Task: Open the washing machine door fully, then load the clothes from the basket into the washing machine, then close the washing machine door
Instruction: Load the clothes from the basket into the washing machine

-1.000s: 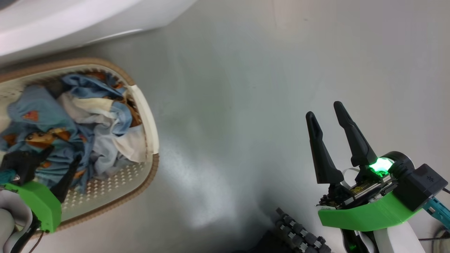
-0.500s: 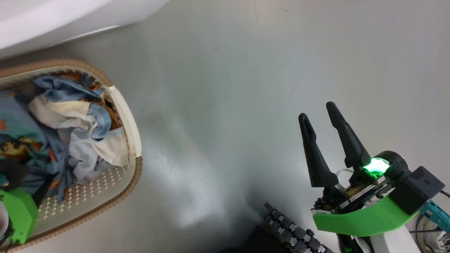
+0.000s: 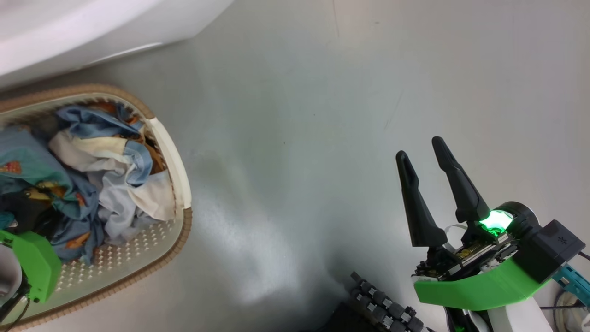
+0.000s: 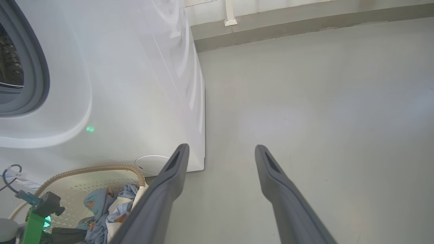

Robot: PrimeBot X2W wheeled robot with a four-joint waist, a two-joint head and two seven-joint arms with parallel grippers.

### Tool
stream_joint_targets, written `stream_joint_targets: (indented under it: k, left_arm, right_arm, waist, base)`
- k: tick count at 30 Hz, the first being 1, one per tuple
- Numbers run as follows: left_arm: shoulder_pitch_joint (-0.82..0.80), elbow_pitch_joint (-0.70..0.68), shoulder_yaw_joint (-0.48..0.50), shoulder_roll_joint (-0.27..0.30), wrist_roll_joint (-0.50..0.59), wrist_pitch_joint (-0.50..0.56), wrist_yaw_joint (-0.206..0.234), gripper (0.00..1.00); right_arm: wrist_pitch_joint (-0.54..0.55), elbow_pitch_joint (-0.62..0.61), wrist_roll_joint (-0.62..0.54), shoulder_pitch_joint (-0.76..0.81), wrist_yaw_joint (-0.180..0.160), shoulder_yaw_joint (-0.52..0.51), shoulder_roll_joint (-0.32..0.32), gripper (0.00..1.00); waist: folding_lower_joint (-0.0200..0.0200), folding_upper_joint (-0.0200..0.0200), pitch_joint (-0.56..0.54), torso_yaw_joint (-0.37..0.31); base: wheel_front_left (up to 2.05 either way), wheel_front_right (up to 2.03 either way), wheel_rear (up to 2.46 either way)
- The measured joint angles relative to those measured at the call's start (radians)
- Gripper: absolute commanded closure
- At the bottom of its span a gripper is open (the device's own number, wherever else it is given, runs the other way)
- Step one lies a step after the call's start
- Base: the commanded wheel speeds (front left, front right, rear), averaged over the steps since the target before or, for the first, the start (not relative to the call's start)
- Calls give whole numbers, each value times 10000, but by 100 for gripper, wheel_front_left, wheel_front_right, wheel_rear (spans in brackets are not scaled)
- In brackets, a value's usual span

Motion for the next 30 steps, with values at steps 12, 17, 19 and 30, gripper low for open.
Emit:
stream_joint_targets:
  k: [12, 17, 19, 30]
  left_arm:
    - [327, -1473, 347, 10, -667, 0, 0, 100]
    - [854, -2257, 938, -88, -832, 0, 0, 100]
    - [1124, -2510, 1172, -188, -988, 2, 0, 100]
    - [2615, -3929, 2742, -500, -1323, 2, 2, 100]
  right_arm:
    - [-23, 299, -21, -44, 0, -408, 0, 0]
    - [-23, 568, -109, -86, 0, -591, -2, 0]
    - [-23, 698, -159, -145, 0, -656, -4, 0]
    - [-25, 1384, -351, -155, 0, -1045, -10, 0]
  waist:
    - [0, 0, -864, 423]
    - [0, 0, -1379, 661]
    - [0, 0, -1607, 757]
    - [0, 0, -3006, 1310]
  base:
    - [0, 0, 0]
    - [0, 0, 0]
    - [0, 0, 0]
    - [0, 0, 0]
